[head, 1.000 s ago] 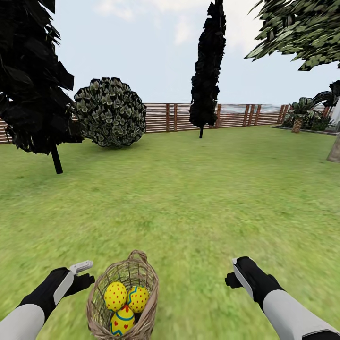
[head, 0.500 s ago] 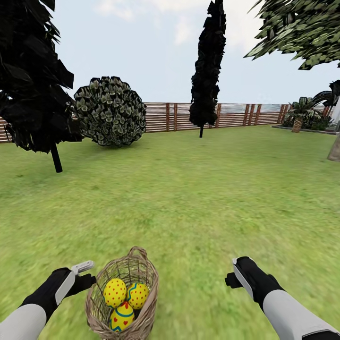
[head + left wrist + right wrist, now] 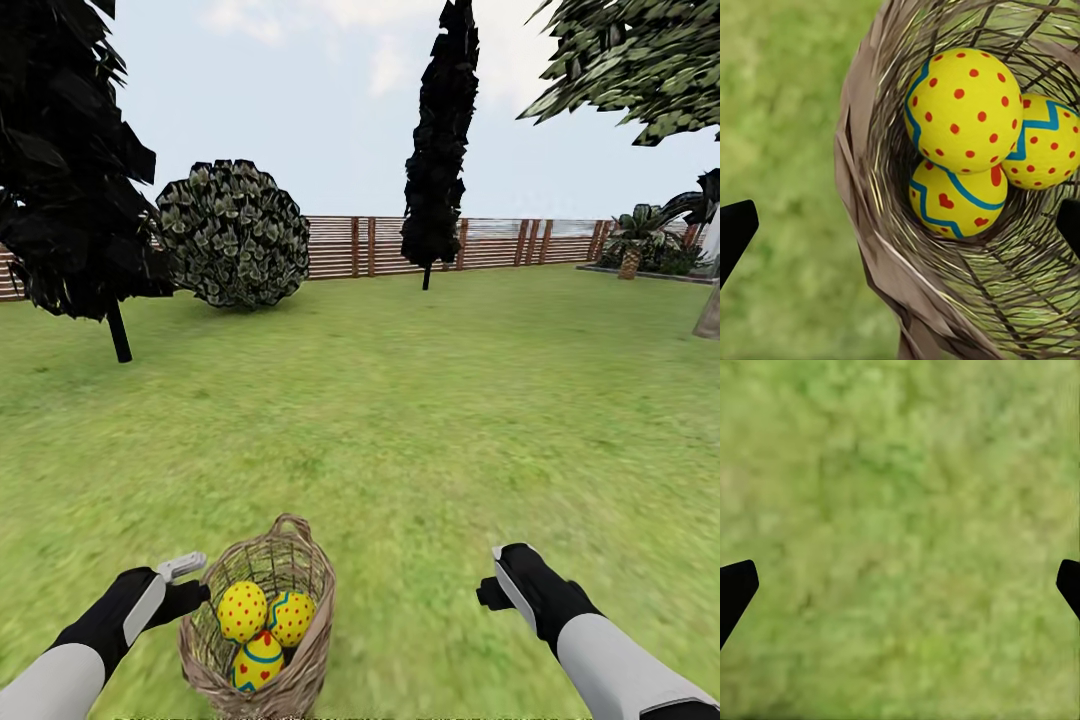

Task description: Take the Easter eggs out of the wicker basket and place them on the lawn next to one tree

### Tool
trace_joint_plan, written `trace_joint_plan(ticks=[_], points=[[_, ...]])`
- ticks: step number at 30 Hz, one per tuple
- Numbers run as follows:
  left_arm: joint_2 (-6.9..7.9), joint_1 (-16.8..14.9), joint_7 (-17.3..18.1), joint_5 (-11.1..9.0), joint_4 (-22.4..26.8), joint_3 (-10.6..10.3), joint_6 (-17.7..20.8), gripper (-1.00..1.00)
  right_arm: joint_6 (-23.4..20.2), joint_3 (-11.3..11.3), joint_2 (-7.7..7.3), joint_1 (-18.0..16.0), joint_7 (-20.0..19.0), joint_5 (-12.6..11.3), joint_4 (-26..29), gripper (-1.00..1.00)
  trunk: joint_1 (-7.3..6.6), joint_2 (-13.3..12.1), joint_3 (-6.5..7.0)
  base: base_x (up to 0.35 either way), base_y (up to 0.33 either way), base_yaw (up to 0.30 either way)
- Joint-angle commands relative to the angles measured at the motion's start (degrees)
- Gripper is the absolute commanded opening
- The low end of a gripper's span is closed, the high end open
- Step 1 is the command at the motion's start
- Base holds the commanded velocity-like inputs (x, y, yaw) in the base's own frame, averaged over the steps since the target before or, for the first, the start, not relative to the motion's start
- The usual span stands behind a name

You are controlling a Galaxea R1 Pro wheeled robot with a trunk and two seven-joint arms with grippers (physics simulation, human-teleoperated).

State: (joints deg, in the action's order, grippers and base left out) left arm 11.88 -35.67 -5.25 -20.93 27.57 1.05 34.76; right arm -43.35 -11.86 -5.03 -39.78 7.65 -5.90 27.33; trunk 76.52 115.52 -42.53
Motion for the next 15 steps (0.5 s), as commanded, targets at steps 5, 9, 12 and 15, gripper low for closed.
trace_joint_plan(ticks=[5,9,12,15], points=[[-0.01,-0.01,-0.47,-0.61,0.09,0.09,0.31,1.0,-0.25,-0.44,-0.06,-0.03,0.44,-0.61,0.09,1.0,1.1,2.05,-0.96,0.0,0.0,0.0],[-0.01,-0.01,-0.47,-0.61,0.11,0.17,0.31,1.0,-0.25,-0.45,-0.06,-0.03,0.44,-0.61,0.09,1.0,1.98,3.65,-1.68,0.0,0.0,0.0],[-0.01,-0.01,-0.47,-0.61,0.12,0.17,0.31,1.0,-0.25,-0.45,-0.07,-0.03,0.44,-0.61,0.09,1.0,2.63,4.86,-2.22,0.0,0.0,0.0],[-0.01,-0.01,-0.47,-0.61,0.12,0.18,0.31,1.0,-0.25,-0.45,-0.07,-0.03,0.44,-0.61,0.09,1.0,3.29,6.06,-2.76,0.0,0.0,0.0]])
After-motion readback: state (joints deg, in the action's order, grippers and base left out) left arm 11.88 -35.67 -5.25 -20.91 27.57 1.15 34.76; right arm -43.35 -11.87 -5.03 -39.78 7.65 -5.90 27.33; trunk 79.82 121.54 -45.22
